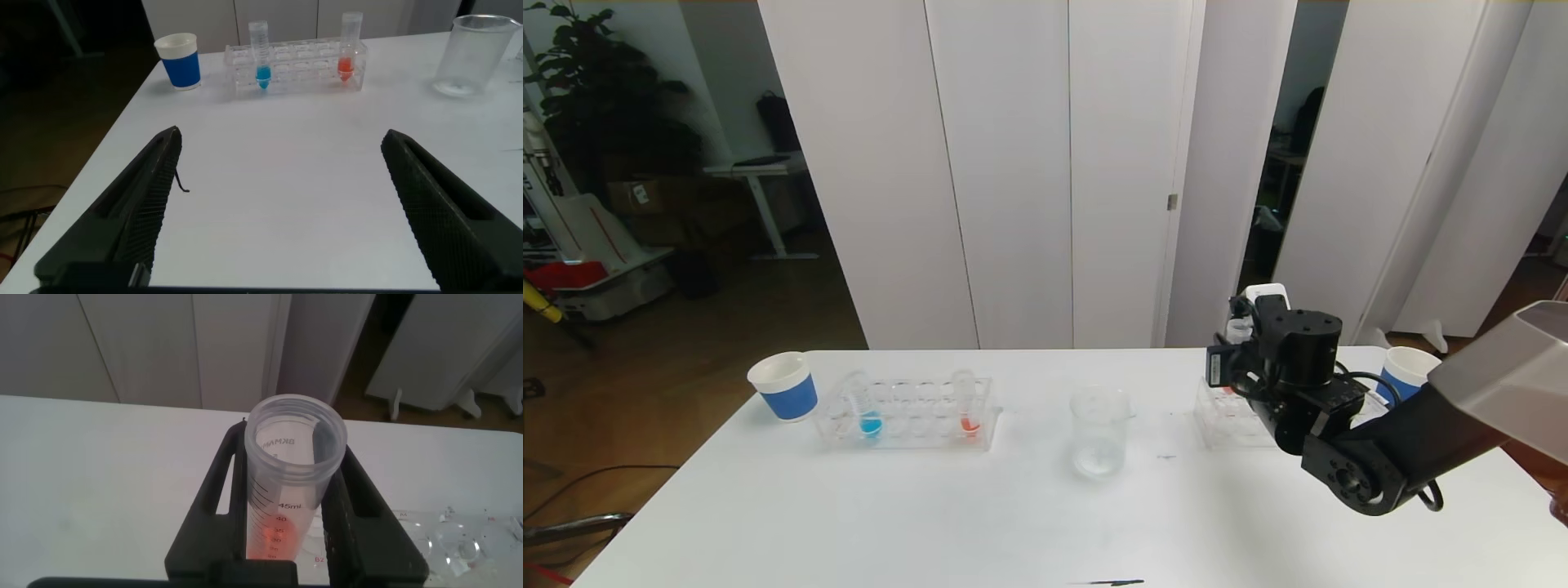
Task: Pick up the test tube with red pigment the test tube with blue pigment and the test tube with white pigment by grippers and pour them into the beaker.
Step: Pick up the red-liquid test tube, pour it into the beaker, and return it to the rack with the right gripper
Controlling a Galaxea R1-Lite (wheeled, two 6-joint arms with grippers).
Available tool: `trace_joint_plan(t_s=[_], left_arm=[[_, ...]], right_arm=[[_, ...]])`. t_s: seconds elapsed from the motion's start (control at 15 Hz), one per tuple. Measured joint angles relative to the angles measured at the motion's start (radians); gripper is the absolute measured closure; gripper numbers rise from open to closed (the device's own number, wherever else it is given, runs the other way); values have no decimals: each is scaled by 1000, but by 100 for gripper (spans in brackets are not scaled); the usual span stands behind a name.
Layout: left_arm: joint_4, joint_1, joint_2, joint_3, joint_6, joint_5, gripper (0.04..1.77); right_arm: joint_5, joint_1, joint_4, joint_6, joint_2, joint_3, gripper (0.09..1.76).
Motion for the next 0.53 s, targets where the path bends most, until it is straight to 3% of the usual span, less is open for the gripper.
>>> trace_joint_plan(t_s=[0.33,0.53], left_arm=[[0,0,0,0,0,0,7],[0,0,0,0,0,0,7]], right_arm=[[116,-28,346,-1,-71,-312,126],[385,-54,560,-9,-102,-503,126]])
